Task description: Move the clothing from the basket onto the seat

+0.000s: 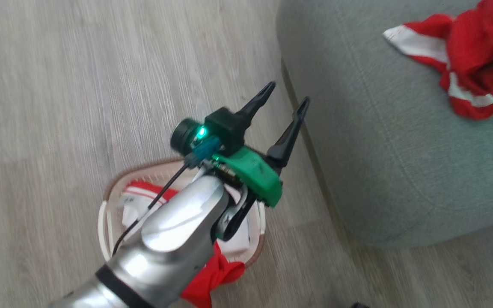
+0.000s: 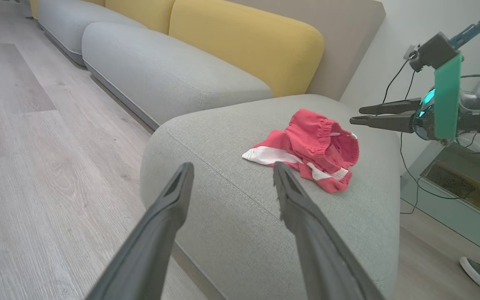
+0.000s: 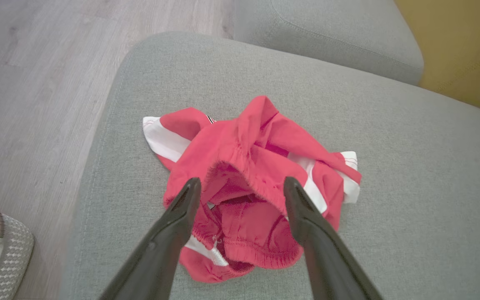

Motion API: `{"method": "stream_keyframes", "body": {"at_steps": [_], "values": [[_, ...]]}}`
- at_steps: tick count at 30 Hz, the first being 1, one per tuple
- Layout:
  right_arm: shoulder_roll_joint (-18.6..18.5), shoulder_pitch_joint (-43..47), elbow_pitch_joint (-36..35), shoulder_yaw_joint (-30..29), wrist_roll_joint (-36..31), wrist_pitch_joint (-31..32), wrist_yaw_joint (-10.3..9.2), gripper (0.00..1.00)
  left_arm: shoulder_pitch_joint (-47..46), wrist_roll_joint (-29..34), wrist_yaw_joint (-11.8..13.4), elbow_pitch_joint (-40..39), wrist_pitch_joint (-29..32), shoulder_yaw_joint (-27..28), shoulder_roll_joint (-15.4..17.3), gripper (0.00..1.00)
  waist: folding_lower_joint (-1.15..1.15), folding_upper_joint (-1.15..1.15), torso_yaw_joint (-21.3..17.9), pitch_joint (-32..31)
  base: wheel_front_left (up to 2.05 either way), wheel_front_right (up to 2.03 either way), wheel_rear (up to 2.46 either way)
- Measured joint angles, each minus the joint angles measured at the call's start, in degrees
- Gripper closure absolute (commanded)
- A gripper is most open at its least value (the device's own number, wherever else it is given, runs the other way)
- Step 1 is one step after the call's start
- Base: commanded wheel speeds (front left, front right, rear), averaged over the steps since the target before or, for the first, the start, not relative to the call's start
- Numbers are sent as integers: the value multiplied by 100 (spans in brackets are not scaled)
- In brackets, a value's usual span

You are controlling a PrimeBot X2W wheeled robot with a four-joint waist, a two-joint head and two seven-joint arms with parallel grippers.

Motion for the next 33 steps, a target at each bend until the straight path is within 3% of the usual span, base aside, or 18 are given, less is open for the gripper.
{"method": "stream_keyframes", "body": {"at_steps": [7,11,25,33], "values": [[-197,-31,-449,269,214,702,0,0,729,40,-154,-236,1,411,122,0,0,0,-85,-758,0,0,0],[-348,-31,-688,293,278,756,0,0,1039,40,-187,-380,1,584,193,0,0,0,-81,-1077,0,0,0],[-881,617,-1403,190,773,-802,0,0,1879,100,-141,-887,1,1111,497,0,0,0,567,-1604,0,0,0],[-916,1390,-1674,-892,598,-935,0,0,2286,144,3,-1190,1,1399,697,0,0,0,968,-1749,0,0,0]]}}
